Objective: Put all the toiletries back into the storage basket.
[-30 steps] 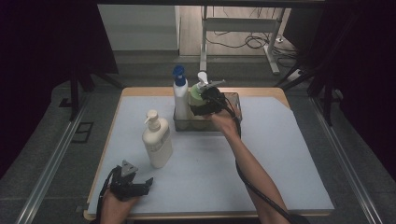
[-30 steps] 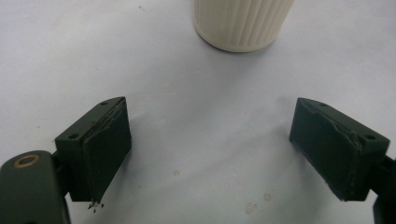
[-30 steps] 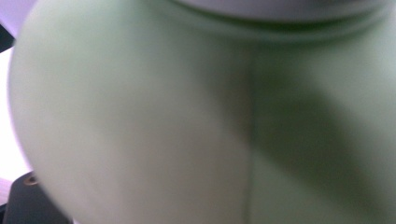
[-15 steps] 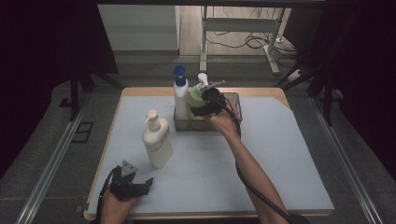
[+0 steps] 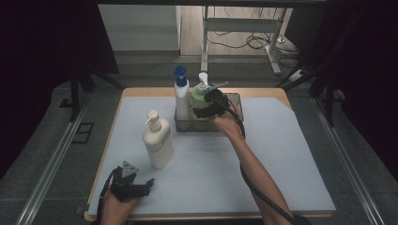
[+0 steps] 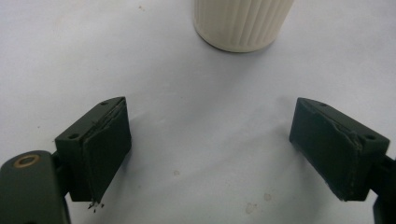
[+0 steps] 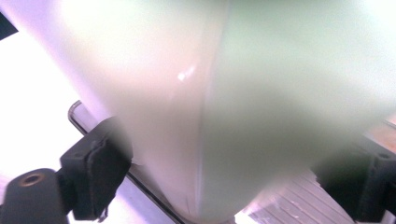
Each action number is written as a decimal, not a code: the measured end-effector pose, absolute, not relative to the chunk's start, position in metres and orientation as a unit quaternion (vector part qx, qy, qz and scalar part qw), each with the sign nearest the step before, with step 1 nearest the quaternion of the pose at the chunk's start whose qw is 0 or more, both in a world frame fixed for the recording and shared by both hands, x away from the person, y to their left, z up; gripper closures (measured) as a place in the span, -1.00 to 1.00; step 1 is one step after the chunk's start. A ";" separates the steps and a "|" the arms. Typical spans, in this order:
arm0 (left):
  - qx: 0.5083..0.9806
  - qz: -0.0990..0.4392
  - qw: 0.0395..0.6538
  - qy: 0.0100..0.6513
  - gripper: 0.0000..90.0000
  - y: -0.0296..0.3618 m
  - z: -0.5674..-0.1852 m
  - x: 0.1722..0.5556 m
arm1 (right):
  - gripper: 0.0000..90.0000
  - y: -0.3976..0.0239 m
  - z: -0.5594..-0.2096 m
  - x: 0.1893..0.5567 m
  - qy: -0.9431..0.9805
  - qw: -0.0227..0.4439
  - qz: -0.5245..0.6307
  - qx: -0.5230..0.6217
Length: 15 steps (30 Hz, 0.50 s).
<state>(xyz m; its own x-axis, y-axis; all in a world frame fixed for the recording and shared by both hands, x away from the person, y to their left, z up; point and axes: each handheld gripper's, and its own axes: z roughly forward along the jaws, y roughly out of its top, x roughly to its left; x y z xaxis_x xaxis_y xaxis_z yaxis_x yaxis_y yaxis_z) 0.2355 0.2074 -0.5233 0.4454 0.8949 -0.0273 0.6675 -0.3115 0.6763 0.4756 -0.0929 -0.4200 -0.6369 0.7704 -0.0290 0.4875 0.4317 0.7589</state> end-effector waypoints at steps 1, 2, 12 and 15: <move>0.790 0.180 0.315 0.495 -0.72 0.207 -0.523 0.236 | -0.79 -0.095 -0.419 0.475 0.826 0.191 0.372 0.378; 0.789 0.181 0.315 0.495 -0.72 0.207 -0.523 0.235 | -0.79 -0.096 -0.419 0.474 0.826 0.188 0.374 0.379; 0.789 0.181 0.315 0.495 -0.72 0.207 -0.523 0.236 | -0.79 -0.113 -0.408 0.458 0.820 0.185 0.394 0.373; 0.789 0.181 0.315 0.495 -0.72 0.207 -0.523 0.236 | -0.79 -0.116 -0.405 0.454 0.821 0.181 0.393 0.373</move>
